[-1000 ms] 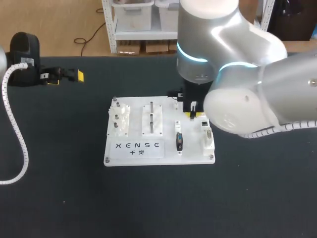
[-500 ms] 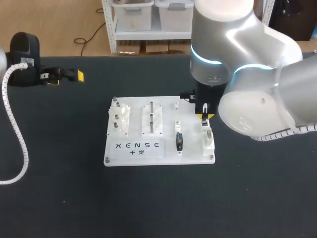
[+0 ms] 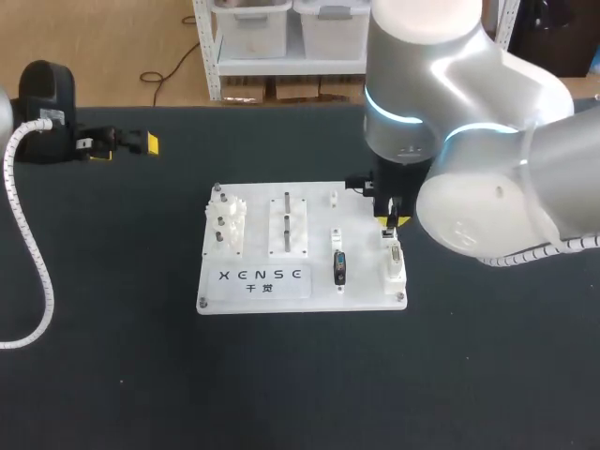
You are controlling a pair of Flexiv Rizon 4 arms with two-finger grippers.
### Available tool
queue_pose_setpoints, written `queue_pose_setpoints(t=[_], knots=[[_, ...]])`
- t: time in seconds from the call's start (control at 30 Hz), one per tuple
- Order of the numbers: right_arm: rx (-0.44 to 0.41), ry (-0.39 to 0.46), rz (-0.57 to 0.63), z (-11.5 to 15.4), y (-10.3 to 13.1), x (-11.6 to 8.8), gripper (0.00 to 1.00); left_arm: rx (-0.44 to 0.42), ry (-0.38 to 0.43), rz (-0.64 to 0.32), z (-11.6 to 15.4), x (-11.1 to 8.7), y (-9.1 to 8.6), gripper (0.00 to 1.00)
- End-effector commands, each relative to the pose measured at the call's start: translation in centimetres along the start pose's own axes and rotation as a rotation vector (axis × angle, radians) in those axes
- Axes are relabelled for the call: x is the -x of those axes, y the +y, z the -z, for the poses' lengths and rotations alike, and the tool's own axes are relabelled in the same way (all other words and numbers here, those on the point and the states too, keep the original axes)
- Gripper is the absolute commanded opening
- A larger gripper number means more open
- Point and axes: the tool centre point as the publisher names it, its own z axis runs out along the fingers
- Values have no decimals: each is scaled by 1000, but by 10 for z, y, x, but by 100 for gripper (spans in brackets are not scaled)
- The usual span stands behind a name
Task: Insert the USB connector, Ethernet cable, and multi-pin plug into their matching sockets one by one.
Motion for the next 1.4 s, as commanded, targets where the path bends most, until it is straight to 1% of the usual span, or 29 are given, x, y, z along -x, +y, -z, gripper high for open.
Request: queue_pose_setpoints(t=[0.03, 0.47, 0.9, 1.1, 1.4], knots=[[1, 0, 1, -1, 1, 0, 0, 0, 0, 0, 0, 0, 0, 100], [1, 4, 4, -8, 1, 2, 0, 0, 0, 0, 0, 0, 0, 100], [3, 10, 6, -8, 6, 1, 0, 0, 0, 0, 0, 0, 0, 100], [-8, 17, 1, -11, 4, -3, 0, 0, 0, 0, 0, 0, 0, 100], [-18, 19, -16, -13, -2, -1, 0, 0, 0, 0, 0, 0, 0, 100]])
